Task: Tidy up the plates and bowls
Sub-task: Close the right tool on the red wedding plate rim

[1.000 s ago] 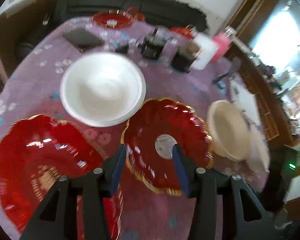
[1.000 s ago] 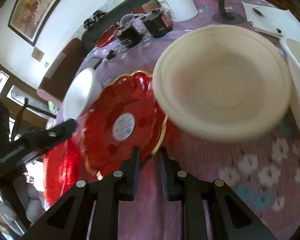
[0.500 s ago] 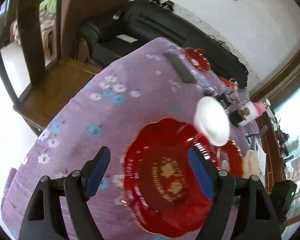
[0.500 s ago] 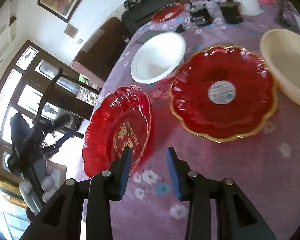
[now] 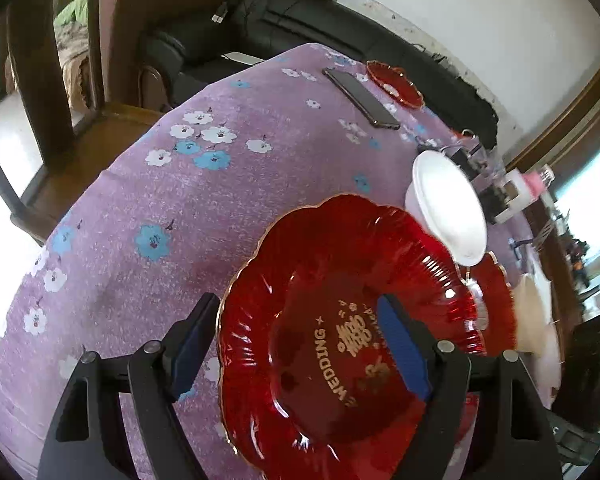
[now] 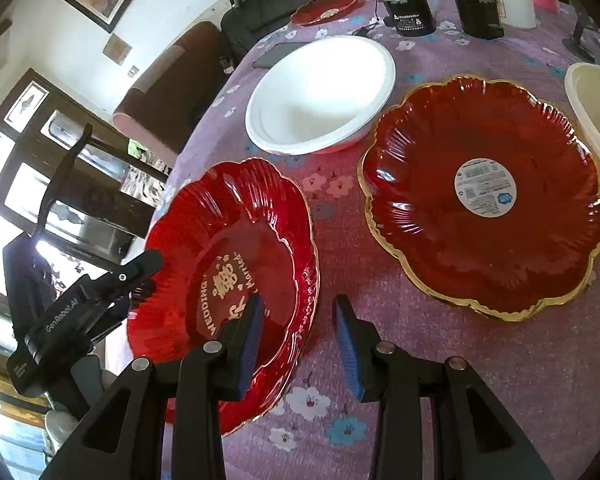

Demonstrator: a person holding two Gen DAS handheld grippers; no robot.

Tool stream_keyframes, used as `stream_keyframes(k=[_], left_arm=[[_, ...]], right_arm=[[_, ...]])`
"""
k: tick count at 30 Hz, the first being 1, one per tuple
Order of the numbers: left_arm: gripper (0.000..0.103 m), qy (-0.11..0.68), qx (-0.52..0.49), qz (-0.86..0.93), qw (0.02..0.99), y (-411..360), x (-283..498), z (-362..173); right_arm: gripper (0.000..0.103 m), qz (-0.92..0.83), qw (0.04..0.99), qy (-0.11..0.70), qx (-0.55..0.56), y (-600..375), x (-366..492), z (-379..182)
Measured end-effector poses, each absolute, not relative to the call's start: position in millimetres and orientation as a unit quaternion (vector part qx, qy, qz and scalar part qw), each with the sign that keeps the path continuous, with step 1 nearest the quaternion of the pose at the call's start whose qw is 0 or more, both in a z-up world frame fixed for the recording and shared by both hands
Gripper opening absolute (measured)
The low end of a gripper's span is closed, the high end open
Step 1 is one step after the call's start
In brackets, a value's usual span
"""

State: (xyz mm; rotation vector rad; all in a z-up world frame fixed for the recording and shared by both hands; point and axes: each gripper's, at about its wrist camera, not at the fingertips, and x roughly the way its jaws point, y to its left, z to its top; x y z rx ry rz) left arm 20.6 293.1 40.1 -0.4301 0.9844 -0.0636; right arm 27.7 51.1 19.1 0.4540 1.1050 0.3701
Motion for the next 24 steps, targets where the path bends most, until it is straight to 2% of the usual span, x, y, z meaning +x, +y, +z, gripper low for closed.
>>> stream_keyframes(k=[1,4,8,10,11,13,14,24], left_arm=[[0.079,0.47,-0.201,-0.031,0.859,291.4,20.6,39.5],[0.066,0.47,-0.176,-0.02,0.865,284.0,20.0,39.4],[0.036,0.475,-0.166,-0.006,0.864,288.2,21.7,37.4],[0.026,0.479,-0.156,0.009,0.864,290.6,21.9,35.9],[0.023,0.48,-0.153,0.013,0.864,291.3,21.5,35.6],[0.021,0.479,-0.157,0.015,0.863,294.1,20.3,35.7],[0.02,0.479,-0.164,0.015,0.862,296.2,18.8,36.2],[0.019,0.421,-0.179,0.024,0.889,310.2,-14.7,76.8]], right_arm=[[0.039,0.172,0.812,0.517,0.209,53.4,28.1,18.2],[0.039,0.169,0.817,0.516,0.195,58.3,29.0,17.4],[0.039,0.164,0.818,0.519,0.187,62.9,32.5,14.5],[0.033,0.157,0.824,0.516,0.175,64.2,33.7,13.9],[0.026,0.154,0.826,0.515,0.17,64.1,34.5,13.3],[0.015,0.151,0.828,0.513,0.169,61.0,35.7,12.2],[0.013,0.154,0.827,0.512,0.175,57.4,34.7,11.8],[0.013,0.184,0.854,0.466,0.137,71.5,9.2,45.5]])
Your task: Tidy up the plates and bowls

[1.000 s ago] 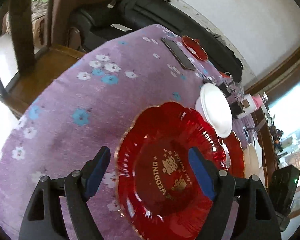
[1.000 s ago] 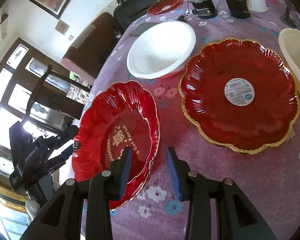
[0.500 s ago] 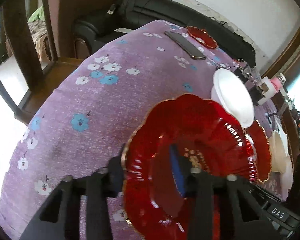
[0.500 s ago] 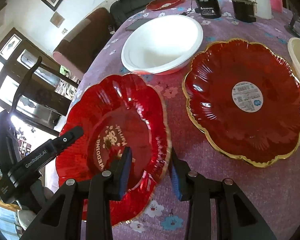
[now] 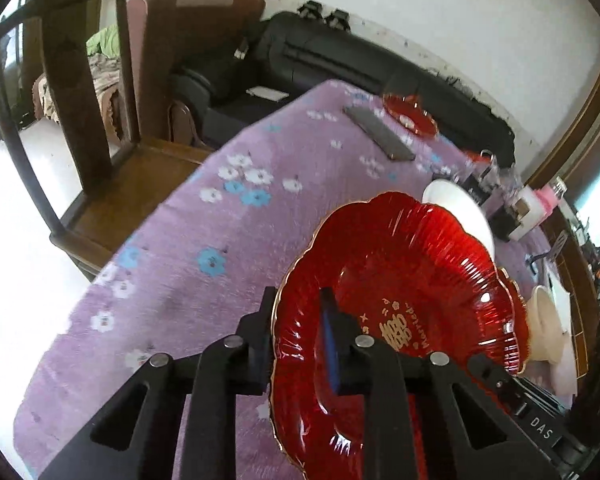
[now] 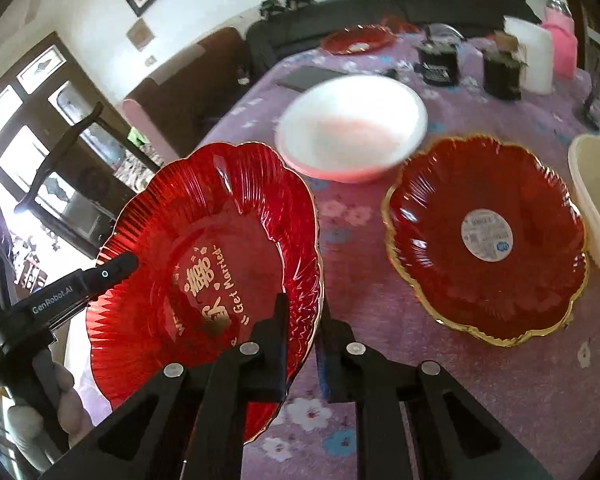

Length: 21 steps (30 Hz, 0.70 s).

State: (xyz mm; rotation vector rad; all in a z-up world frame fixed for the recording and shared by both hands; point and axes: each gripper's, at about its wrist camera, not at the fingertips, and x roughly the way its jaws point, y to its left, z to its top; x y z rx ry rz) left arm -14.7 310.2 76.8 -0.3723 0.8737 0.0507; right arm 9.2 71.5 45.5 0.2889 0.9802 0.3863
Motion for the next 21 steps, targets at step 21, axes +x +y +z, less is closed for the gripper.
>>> stream_keyframes(k=[21], left_arm=[[0.019,0.415,-0.191,0.065,0.887,331.0,-70.3,66.3]], right_arm=[[0.013,0.208,0.836,0.493,0.124,97.8,-18.5,29.7]])
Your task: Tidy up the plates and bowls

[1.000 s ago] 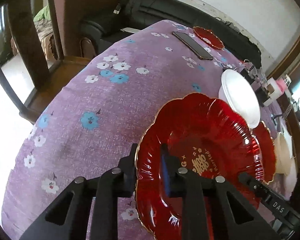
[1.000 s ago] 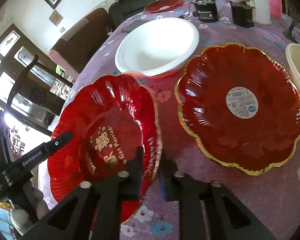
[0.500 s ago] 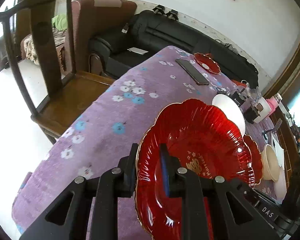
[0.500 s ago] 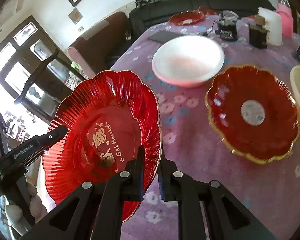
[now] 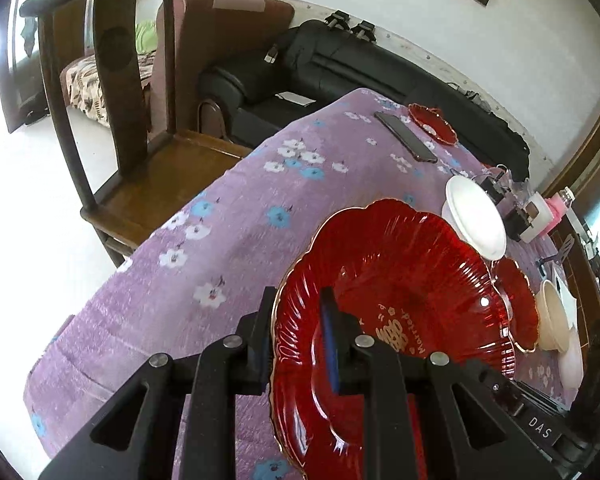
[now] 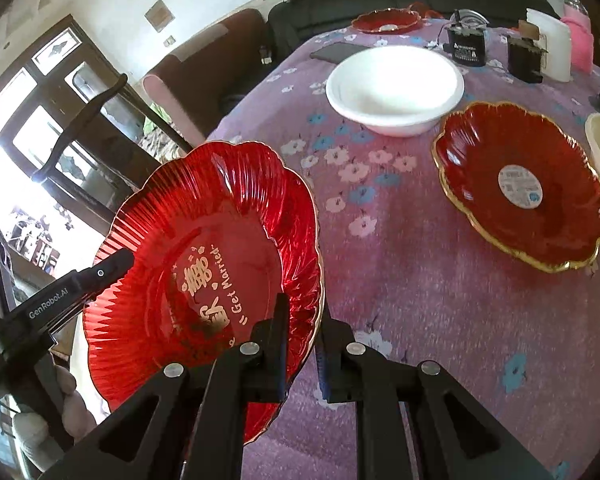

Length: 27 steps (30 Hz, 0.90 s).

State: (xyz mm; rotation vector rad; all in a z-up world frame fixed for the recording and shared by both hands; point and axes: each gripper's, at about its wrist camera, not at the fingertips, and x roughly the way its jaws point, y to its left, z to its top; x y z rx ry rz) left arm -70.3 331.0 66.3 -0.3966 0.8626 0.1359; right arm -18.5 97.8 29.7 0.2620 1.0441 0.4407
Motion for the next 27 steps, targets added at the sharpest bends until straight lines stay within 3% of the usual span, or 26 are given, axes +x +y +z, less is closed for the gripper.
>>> stream_keyframes(k=[27], left_arm=[[0.02,0.429,-0.158,0.1,0.884,321.1,-67.7,40.4]], right_arm=[[0.013,0.189,0.837,0.502,0.108,106.0,-12.2,12.9]])
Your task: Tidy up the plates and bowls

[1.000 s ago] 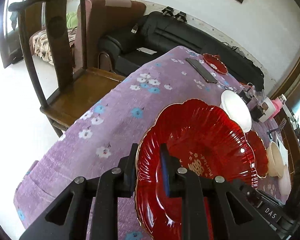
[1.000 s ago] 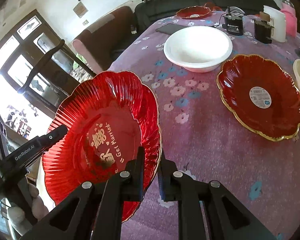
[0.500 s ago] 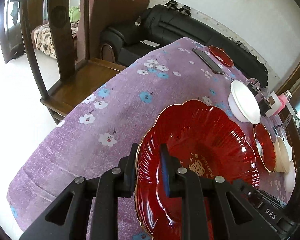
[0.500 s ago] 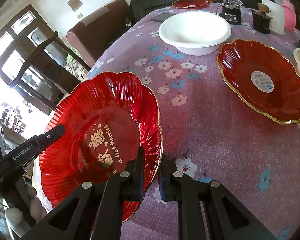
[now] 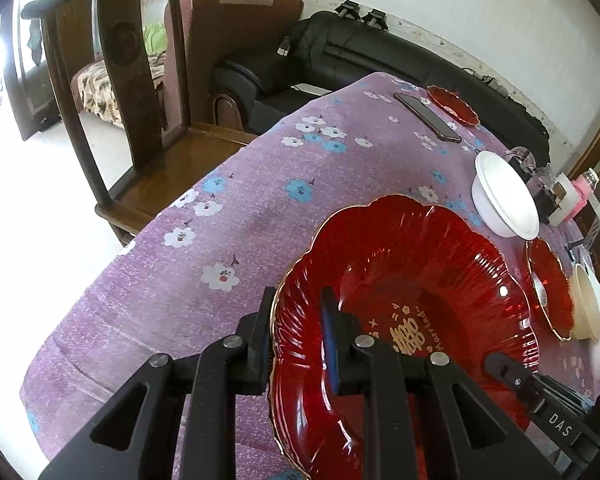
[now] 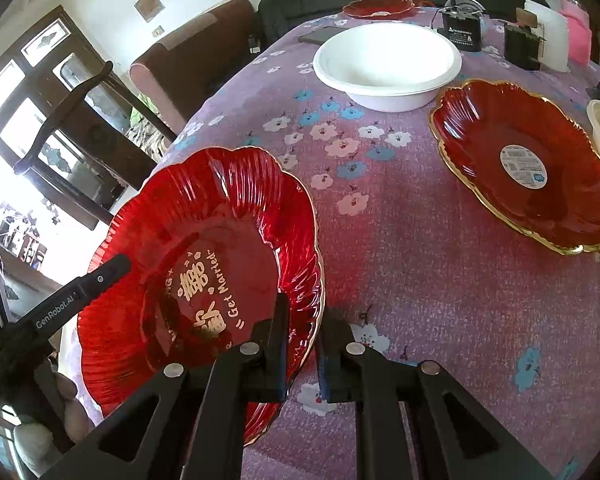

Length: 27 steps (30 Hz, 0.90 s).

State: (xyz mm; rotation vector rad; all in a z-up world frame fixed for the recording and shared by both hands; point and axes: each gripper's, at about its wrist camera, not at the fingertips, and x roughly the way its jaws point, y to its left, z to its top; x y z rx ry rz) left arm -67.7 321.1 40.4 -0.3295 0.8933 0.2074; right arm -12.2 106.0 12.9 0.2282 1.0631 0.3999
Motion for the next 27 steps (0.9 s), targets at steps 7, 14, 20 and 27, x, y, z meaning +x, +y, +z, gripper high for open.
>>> stream_keyframes(k=[7,14,20,27], left_arm=[[0.02,0.424,-0.147,0.113,0.887,319.8,-70.4,42.4],[0.02,0.408,-0.138,0.124,0.894,318.9,-76.3,50.9],[0.054,0.379,-0.136,0.143,0.904,319.6,-87.6,66.0],[0.067,0.342,-0.13,0.161,0.917,318.2,-106.0,90.8]], right_arm=[[0.013,0.19,0.84,0.497,0.102,106.7,-12.7,13.0],[0.014,0.188,0.841,0.495,0.11,106.3,-13.8,13.4],[0.014,0.187,0.842,0.491,0.121,102.7,-14.8,15.6],[0.018,0.188,0.852,0.471,0.13,89.5,-24.6,27.6]])
